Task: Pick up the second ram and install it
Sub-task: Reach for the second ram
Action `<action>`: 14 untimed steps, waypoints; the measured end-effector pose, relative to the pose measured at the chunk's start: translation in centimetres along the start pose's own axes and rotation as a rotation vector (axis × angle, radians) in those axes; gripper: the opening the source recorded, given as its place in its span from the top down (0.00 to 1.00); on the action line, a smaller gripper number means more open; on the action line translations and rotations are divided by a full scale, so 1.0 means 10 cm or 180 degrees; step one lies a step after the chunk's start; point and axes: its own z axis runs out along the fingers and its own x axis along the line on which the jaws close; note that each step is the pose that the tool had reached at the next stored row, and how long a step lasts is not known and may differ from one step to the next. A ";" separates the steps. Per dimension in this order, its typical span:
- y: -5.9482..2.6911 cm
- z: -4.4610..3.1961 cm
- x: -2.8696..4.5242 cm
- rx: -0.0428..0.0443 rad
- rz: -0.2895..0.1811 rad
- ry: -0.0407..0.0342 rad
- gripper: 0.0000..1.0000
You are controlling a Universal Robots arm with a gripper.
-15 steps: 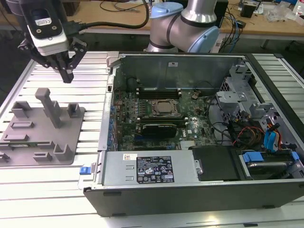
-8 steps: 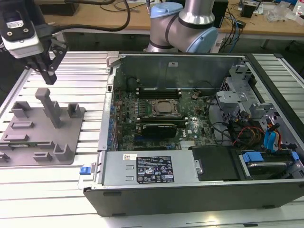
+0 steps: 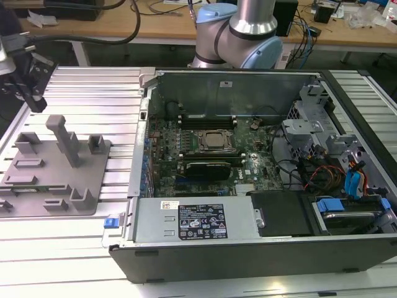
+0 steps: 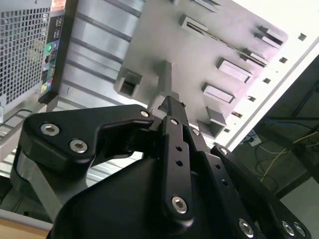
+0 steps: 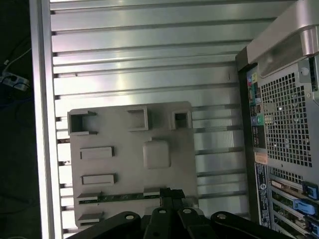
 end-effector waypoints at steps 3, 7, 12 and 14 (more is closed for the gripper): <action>-0.010 0.010 0.123 0.0000 0.0000 0.0000 0.92; -0.027 0.054 0.230 0.0000 0.0000 0.0000 0.92; -0.097 0.120 0.309 0.0000 0.0000 0.0000 0.92; -0.135 0.146 0.365 0.0000 0.0000 0.0000 0.92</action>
